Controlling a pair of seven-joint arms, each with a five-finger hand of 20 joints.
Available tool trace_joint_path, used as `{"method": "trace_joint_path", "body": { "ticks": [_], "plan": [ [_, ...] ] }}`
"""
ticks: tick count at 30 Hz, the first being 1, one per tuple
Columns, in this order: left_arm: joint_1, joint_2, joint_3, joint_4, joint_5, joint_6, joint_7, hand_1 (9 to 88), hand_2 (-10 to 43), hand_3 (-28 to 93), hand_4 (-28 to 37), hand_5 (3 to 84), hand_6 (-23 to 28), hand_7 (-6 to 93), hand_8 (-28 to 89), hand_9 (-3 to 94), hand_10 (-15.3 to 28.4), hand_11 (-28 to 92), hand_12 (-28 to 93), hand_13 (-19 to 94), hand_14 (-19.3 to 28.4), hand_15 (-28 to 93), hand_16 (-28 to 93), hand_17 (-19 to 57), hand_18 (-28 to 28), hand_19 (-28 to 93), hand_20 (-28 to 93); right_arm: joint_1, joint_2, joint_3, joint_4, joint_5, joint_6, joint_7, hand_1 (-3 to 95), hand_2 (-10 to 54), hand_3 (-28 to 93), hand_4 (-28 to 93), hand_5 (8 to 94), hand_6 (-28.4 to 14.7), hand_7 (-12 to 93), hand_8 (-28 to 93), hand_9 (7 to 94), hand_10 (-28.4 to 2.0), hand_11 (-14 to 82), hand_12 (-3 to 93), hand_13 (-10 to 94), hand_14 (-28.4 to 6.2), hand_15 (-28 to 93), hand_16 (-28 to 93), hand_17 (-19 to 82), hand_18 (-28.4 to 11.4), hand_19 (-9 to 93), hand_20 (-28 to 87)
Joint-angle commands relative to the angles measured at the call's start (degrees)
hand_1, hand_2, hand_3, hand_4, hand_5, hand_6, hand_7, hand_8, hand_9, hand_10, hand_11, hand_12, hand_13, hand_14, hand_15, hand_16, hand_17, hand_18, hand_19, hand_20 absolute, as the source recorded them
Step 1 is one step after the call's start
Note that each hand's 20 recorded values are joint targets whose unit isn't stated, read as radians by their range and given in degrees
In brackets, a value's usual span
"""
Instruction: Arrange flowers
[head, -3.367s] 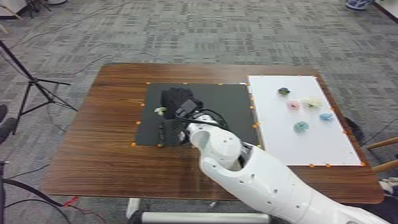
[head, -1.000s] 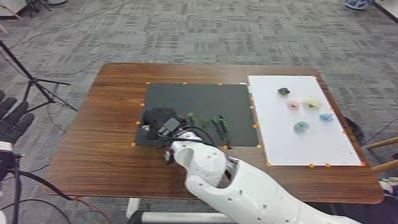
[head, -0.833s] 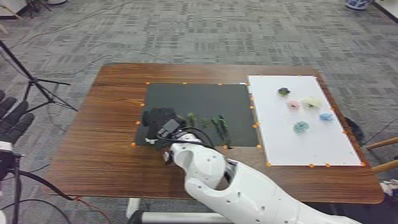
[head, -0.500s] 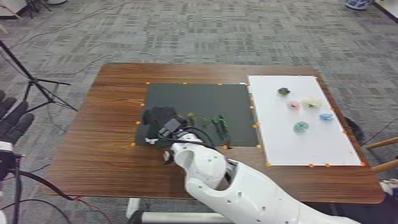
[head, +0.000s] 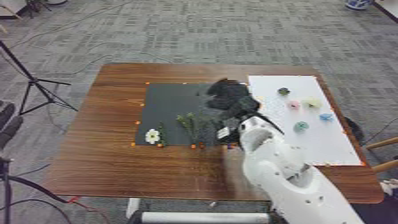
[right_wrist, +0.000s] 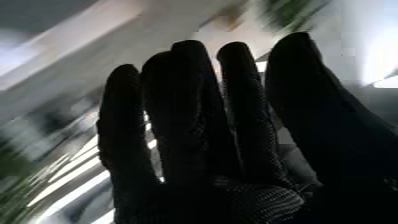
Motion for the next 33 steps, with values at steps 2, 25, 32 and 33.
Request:
{"method": "trace_joint_path", "body": {
  "ticks": [2, 25, 32, 33],
  "plan": [
    [3.44, -1.4, -1.82, -1.39, -0.07, -0.79, 1.65, 22.0, 17.3, 70, -28.3, 36.7, 8.6, 8.3, -7, 29.7, 13.9, 13, 11, 21, 14.2, 26, -4, -5.0, 12.0, 24, 11, -8.34, 10.98, 15.71, -0.3, -3.19, -4.52, 9.08, 45.8, -8.4, 77, -26, 61.1, -5.2, 12, -11, 62.8, -16.3, 11.5, 12.7, 72, -9.7, 65, 24, 32, -24.7, 80, 28],
    [4.97, -1.76, -2.92, -2.23, -0.53, -0.27, 2.92, 22.7, 17.9, 70, -28.3, 36.9, 8.2, 8.4, -7, 30.7, 12.4, 13, 11, 23, 12.2, 23, -5, -4.6, 11.8, 24, 11, -19.07, 13.29, 23.32, -0.74, -6.88, -16.93, 6.86, 56.2, -9.5, 65, -28, 56.4, -3.9, 12, -11, 56.5, -13.3, 9.8, 11.3, 69, -7.5, 64, 29, 30, -24.4, 79, 29],
    [5.08, -1.67, -2.38, -2.27, -0.75, -0.39, 3.09, 23.0, 18.3, 69, -28.3, 37.1, 8.1, 9.0, -8, 31.0, 12.0, 13, 10, 23, 11.8, 23, -5, -4.5, 11.6, 24, 11, -16.95, 10.74, 21.1, 3.53, -7.81, -16.0, 5.49, 61.5, -9.5, 59, -28, 58.6, -2.6, 13, -11, 58.7, -11.9, 10.1, 11.5, 71, -5.5, 63, 31, 31, -23.7, 80, 31],
    [4.61, -1.55, -2.23, -2.13, -0.51, -0.27, 2.63, 23.0, 18.4, 69, -28.3, 37.1, 8.1, 9.0, -8, 31.0, 12.1, 13, 10, 23, 12.0, 23, -5, -4.5, 11.6, 24, 11, -17.02, 10.79, 20.74, 4.0, -7.94, -15.12, 5.55, 62.5, -9.5, 58, -28, 58.9, -2.4, 13, -12, 59.3, -11.7, 10.2, 11.5, 71, -5.3, 62, 32, 31, -23.6, 81, 31]
  ]
}}
